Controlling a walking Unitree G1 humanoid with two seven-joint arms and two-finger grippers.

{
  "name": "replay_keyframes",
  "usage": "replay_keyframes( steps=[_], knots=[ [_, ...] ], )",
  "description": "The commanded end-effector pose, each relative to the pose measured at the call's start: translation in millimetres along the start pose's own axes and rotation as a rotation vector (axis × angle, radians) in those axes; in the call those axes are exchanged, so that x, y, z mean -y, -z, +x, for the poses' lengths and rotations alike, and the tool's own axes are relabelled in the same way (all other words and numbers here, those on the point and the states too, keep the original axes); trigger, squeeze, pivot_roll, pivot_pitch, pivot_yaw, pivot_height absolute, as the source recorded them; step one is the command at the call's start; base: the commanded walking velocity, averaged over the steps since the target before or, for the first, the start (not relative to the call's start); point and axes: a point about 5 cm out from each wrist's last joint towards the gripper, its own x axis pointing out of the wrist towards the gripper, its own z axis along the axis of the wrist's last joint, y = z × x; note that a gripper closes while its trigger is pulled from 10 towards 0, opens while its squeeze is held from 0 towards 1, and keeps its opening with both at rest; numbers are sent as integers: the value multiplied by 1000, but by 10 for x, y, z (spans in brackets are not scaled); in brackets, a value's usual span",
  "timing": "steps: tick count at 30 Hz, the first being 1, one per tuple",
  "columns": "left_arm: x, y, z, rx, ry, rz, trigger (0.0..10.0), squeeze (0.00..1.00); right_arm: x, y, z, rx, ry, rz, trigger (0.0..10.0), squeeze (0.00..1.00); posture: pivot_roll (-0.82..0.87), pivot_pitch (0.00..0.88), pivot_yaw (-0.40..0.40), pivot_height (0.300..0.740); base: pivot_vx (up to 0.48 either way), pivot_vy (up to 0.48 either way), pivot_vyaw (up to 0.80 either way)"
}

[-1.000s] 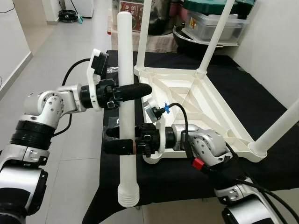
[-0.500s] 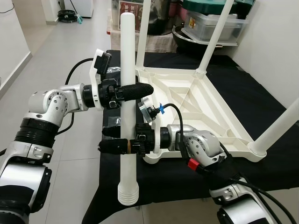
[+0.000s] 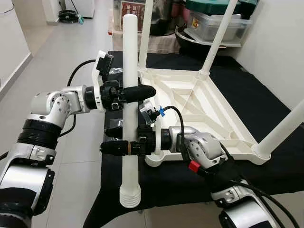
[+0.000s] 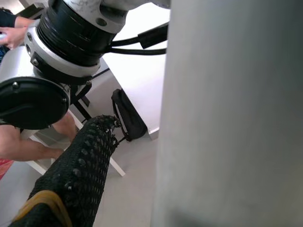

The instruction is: Building children table

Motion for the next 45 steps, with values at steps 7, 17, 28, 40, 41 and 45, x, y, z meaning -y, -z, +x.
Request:
replay_keyframes(
  steps=[7,17,28,40,41,45],
  knots=[
    [25,-107,80,3,33,47,10000,0,-5,43,57,-30,-9,-13,10000,0,75,56,-109,740,0,0,0],
    [15,-130,85,18,35,53,10000,0,14,27,66,-22,-6,-18,10000,0,75,57,-108,740,0,0,0],
    [4,-154,82,30,31,61,10000,0,23,-1,93,-4,-3,-17,8784,0,74,57,-106,740,0,0,0],
    [-2,-144,86,31,38,62,10000,0,-2,-71,103,14,-35,-28,0,0,69,58,-104,740,0,0,0],
    [-2,-144,86,31,38,62,10000,0,-2,-71,103,14,-35,-28,0,0,69,58,-104,740,0,0,0],
    [-1,-137,90,28,42,52,10000,0,-15,-74,104,15,-41,-32,0,0,68,55,-103,740,0,0,0]
  ],
)
